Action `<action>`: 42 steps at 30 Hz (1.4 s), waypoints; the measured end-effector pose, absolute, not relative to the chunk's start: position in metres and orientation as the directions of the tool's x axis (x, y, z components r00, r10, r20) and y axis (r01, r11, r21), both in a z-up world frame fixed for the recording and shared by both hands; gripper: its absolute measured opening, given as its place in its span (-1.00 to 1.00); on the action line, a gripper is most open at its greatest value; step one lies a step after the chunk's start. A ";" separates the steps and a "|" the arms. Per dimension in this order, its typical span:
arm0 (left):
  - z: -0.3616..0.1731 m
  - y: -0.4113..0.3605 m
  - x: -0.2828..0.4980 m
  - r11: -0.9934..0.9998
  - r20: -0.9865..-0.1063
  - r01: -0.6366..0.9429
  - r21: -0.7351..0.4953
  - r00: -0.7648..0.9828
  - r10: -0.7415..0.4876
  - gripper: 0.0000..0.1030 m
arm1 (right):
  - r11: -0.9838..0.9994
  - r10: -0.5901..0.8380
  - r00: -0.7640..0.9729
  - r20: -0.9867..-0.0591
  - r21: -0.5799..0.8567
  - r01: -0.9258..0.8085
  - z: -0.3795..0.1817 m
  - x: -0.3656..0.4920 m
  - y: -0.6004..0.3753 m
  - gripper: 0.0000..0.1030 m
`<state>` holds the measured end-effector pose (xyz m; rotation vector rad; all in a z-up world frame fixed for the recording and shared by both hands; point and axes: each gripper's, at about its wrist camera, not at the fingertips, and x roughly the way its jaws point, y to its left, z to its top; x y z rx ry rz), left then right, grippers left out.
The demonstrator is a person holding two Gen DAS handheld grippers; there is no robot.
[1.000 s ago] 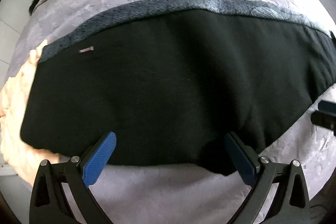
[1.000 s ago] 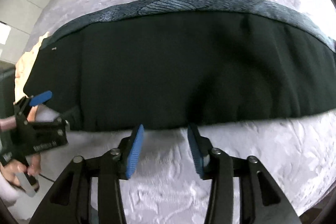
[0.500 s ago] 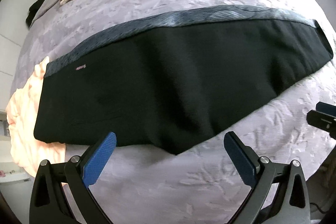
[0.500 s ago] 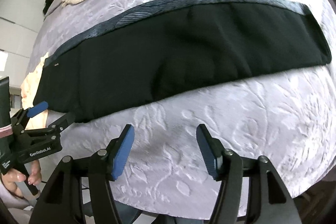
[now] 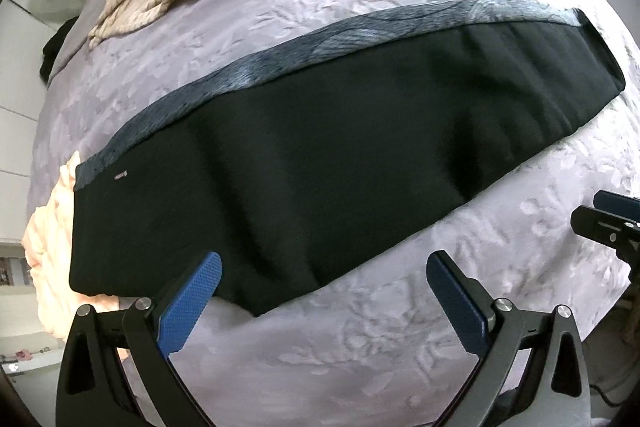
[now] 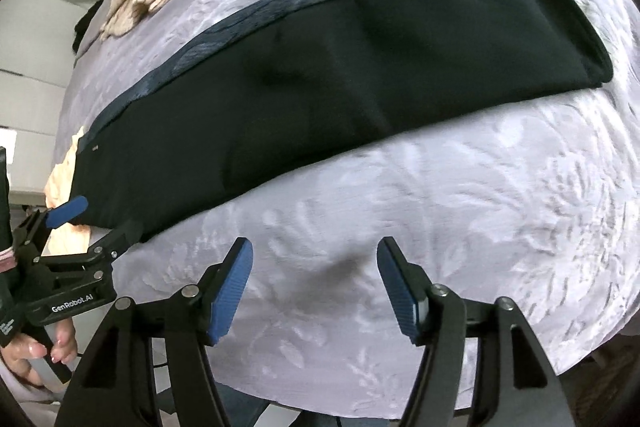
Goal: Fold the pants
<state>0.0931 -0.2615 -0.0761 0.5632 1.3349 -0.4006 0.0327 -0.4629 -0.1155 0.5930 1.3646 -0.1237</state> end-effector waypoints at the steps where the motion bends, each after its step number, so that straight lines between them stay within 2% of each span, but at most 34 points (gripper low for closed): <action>1: -0.076 -0.267 0.092 0.802 -0.979 0.577 0.154 0.198 0.046 1.00 | 0.846 0.252 0.225 -0.941 0.327 0.420 -0.115 0.031 -0.467 0.33; 13: -0.081 -0.346 0.077 0.769 -0.979 0.617 0.167 0.198 0.054 1.00 | 0.815 0.230 0.265 -0.937 0.334 0.473 -0.117 0.016 -0.549 0.33; 24: -0.095 -0.412 0.074 0.726 -0.980 0.667 0.167 0.196 0.045 1.00 | 0.764 0.143 0.315 -0.938 0.307 0.568 -0.122 0.007 -0.634 0.33; 36: -0.104 -0.447 0.067 0.694 -0.981 0.701 0.165 0.191 0.041 1.00 | 0.712 0.103 0.333 -0.937 0.303 0.634 -0.131 -0.013 -0.680 0.33; 42: -0.103 -0.450 0.067 0.696 -0.981 0.700 0.160 0.190 0.035 1.00 | 0.667 0.119 0.389 -0.914 0.364 0.650 -0.140 -0.015 -0.694 0.33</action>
